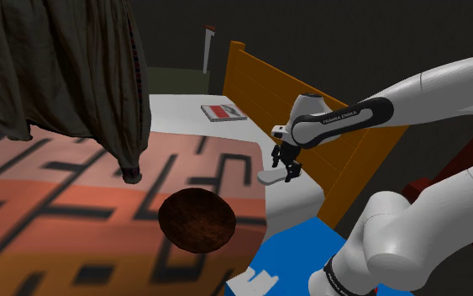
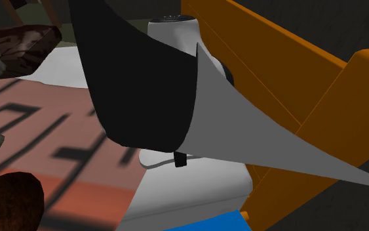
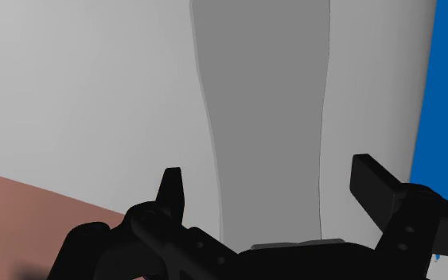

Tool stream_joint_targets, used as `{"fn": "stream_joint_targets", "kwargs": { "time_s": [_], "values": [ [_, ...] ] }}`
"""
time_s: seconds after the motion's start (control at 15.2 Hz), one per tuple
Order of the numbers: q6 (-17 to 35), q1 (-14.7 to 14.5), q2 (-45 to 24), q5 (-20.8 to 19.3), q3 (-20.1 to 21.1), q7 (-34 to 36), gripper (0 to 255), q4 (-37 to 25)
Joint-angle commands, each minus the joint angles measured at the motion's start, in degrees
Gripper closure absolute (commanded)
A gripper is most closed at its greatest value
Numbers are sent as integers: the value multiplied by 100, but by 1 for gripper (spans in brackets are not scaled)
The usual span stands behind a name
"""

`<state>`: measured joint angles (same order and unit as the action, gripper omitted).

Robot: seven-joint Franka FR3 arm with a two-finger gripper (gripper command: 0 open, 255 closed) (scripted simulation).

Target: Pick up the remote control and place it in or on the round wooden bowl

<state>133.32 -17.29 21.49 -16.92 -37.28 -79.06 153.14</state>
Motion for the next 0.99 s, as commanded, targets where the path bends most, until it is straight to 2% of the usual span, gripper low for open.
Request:
{"fn": "stream_joint_targets", "kwargs": {
  "time_s": [0.0,0.59,0.92],
  "values": [
    [0,0,0,0,0,0,255,0],
    [2,-1,-2,1,0,0,255,0],
    [-500,68,333,-46,158,73,255,-178]
  ]
}}
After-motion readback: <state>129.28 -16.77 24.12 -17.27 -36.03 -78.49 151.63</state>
